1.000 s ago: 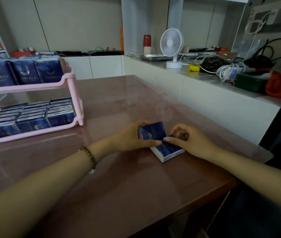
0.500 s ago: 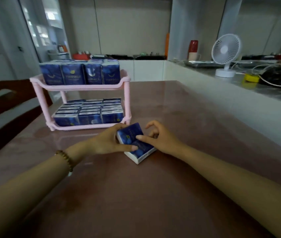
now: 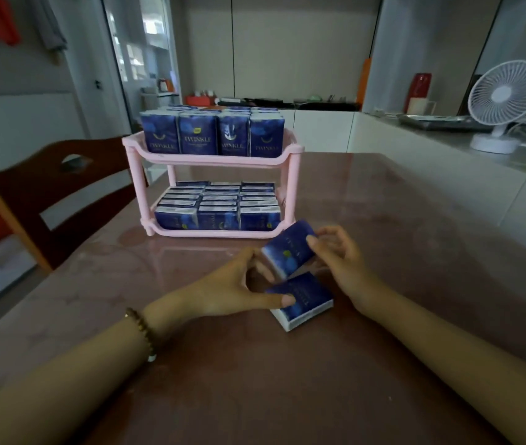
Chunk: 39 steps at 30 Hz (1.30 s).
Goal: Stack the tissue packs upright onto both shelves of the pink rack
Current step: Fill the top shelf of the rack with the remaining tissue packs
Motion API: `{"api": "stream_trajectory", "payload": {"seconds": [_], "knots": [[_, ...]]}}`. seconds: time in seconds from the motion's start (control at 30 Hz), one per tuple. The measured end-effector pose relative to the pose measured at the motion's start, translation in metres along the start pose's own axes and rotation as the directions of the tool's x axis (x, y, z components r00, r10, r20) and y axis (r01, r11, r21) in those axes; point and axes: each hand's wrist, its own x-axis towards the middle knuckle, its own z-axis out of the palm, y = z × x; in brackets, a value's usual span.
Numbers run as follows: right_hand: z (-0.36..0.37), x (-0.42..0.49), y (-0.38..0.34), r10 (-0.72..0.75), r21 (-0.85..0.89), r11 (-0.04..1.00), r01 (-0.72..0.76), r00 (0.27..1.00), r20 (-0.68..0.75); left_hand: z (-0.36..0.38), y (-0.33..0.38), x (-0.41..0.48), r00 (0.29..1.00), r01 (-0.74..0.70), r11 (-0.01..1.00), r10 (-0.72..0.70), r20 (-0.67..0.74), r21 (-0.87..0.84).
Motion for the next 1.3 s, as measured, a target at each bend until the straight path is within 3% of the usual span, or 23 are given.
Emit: {"api": "stream_trajectory", "payload": {"seconds": [0.1,0.2,0.3,0.4,0.5,0.67,0.77,0.93,1.13,1.3], "knots": [[-0.004,0.002,-0.003,0.062,0.102,0.993,-0.055,0.996,-0.066,0.002,0.007,-0.005,1.000,-0.010,0.979,0.007,0.016,0.205],[-0.003,0.001,-0.004,0.084,0.124,0.990,-0.075,0.994,-0.072,0.000,0.011,-0.008,0.992,-0.066,0.979,0.043,0.121,0.193],[-0.002,0.002,-0.005,0.103,0.217,0.972,-0.085,0.992,-0.074,-0.005,0.008,-0.010,0.989,-0.051,0.997,0.043,0.141,0.056],[-0.003,0.003,-0.006,0.117,0.371,0.925,-0.081,0.990,-0.076,-0.017,0.005,-0.009,1.000,-0.003,0.993,0.004,0.005,-0.115],[-0.004,0.002,-0.011,0.143,0.519,0.843,-0.142,0.989,0.039,-0.028,0.004,-0.009,0.997,0.049,0.954,-0.064,-0.041,-0.294],[0.003,-0.008,-0.023,0.180,0.598,0.752,-0.278,0.959,0.219,-0.028,0.001,-0.004,0.982,0.090,0.856,-0.163,-0.100,-0.508],[0.010,-0.013,-0.022,0.193,0.551,0.777,-0.304,0.948,0.251,-0.024,-0.001,-0.001,0.974,0.069,0.867,-0.165,-0.154,-0.493],[0.015,-0.017,-0.021,0.201,0.452,0.845,-0.287,0.952,0.230,-0.018,-0.003,-0.001,0.976,-0.078,0.911,-0.013,-0.216,-0.404],[0.018,-0.016,-0.038,0.097,0.180,0.976,-0.123,0.985,0.144,-0.022,0.004,-0.003,0.962,-0.167,0.944,0.092,-0.259,-0.285],[0.013,0.003,-0.067,0.025,0.142,0.989,-0.043,0.992,0.127,-0.044,0.029,0.004,0.914,-0.232,0.962,0.165,-0.370,-0.143]]}}
